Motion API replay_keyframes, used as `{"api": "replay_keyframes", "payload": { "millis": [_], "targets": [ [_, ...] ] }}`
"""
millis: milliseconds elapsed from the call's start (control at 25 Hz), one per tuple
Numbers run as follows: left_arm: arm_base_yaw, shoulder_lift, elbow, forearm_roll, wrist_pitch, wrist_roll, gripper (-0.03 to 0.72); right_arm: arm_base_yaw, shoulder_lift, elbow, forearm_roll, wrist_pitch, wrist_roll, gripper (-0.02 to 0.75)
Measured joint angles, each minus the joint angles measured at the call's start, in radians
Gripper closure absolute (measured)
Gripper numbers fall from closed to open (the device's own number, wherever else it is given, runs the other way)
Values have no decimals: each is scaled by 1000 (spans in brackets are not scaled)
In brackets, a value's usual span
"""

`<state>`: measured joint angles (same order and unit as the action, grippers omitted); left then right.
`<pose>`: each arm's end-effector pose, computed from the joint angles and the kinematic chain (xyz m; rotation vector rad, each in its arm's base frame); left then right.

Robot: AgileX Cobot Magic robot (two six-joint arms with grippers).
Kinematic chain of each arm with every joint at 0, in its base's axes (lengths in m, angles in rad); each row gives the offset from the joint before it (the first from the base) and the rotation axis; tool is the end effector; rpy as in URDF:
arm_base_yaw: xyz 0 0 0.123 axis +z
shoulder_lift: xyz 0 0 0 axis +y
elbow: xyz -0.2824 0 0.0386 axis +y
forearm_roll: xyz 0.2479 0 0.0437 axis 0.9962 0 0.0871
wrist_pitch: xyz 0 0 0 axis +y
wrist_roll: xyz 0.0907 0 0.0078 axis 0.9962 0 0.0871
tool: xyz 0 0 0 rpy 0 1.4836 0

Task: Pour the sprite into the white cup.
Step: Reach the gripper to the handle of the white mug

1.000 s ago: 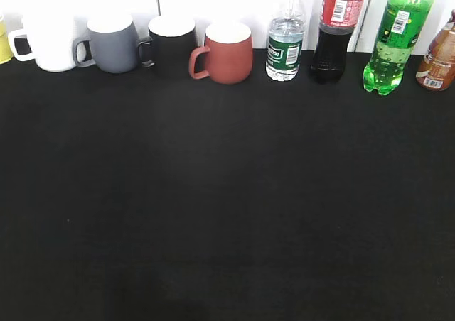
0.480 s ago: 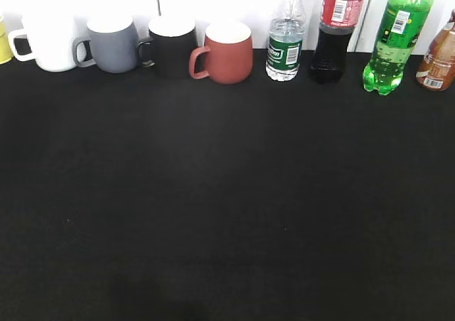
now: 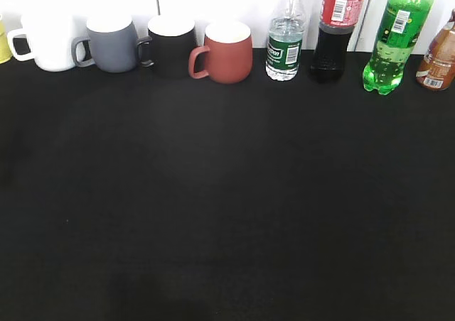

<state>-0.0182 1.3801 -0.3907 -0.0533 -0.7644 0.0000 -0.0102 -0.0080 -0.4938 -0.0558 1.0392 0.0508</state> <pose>0.2471 -0.0011 0.2117 -0.0448 1.7086 -0.0106 -0.0046 -0.0043 0.2773 0.0635 2.0190 -0.0408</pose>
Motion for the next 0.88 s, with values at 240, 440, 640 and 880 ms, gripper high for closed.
{"api": "replay_keyframes", "payload": {
  "millis": [240,440,640,880],
  "targets": [
    [89,461,-308,-36,-122,0,205,0,0,0,0,0,0,172],
    [96,685,-581,-16,-106,0,244,0,0,0,0,0,0,172],
    [100,801,-755,-13,-43,0,363,0,0,0,0,0,0,172],
    [107,905,-897,-13,-14,0,376,0,0,0,0,0,0,172]
  ]
}}
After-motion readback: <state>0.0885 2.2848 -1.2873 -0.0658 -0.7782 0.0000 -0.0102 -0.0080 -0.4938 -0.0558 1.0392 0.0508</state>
